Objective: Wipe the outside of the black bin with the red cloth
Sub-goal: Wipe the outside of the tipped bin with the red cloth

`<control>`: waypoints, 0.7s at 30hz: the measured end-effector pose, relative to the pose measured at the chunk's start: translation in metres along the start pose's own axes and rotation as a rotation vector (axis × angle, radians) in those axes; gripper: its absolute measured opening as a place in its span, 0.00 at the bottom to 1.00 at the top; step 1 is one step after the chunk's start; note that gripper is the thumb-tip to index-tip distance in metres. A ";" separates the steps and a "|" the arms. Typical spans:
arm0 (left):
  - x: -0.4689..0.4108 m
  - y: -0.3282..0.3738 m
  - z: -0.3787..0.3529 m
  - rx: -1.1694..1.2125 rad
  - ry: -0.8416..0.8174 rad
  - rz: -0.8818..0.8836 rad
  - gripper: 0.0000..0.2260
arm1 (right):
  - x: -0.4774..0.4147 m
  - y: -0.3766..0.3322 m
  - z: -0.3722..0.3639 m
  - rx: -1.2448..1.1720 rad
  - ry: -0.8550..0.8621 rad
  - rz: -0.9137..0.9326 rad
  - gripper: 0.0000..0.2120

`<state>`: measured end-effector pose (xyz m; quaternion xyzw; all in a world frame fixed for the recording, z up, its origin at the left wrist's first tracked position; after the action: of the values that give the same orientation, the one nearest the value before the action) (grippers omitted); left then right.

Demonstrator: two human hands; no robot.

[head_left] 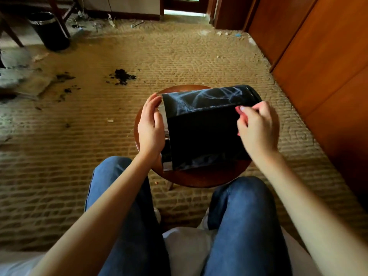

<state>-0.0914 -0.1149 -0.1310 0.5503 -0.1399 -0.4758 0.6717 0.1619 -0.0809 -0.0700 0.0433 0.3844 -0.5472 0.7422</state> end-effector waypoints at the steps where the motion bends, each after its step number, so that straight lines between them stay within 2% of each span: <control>1: 0.001 0.000 0.000 -0.003 0.001 -0.005 0.19 | 0.004 -0.013 -0.006 -0.045 -0.011 -0.003 0.09; 6: 0.005 0.000 0.003 -0.023 0.004 -0.051 0.20 | 0.043 -0.131 -0.043 -0.213 -0.074 0.195 0.07; 8: 0.006 0.001 0.004 -0.016 -0.007 -0.072 0.20 | 0.053 -0.149 -0.047 -0.215 -0.088 0.241 0.06; 12: 0.008 0.001 0.003 -0.031 0.005 -0.058 0.19 | 0.037 -0.087 -0.027 -0.185 -0.083 0.218 0.11; 16: 0.010 0.003 0.003 -0.015 0.017 -0.040 0.19 | 0.010 -0.003 0.003 -0.075 -0.002 -0.065 0.11; 18: 0.012 0.003 0.003 -0.020 0.024 -0.044 0.19 | 0.009 -0.006 0.002 -0.075 0.024 -0.129 0.08; 21: 0.014 0.005 0.003 -0.036 0.030 -0.048 0.19 | 0.026 -0.066 -0.022 -0.151 -0.004 0.015 0.08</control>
<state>-0.0844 -0.1281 -0.1299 0.5483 -0.1078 -0.4860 0.6720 0.0975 -0.1164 -0.0774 -0.0109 0.4228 -0.5112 0.7482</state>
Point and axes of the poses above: each hand's wrist, its own x-axis away from the middle knuckle, its own z-axis out of the back of the hand, y = z × x, the point moved 4 cm from there along -x, towards the middle knuckle, and after that the axes turned 11 degrees about -x, right-handed, at the moved point
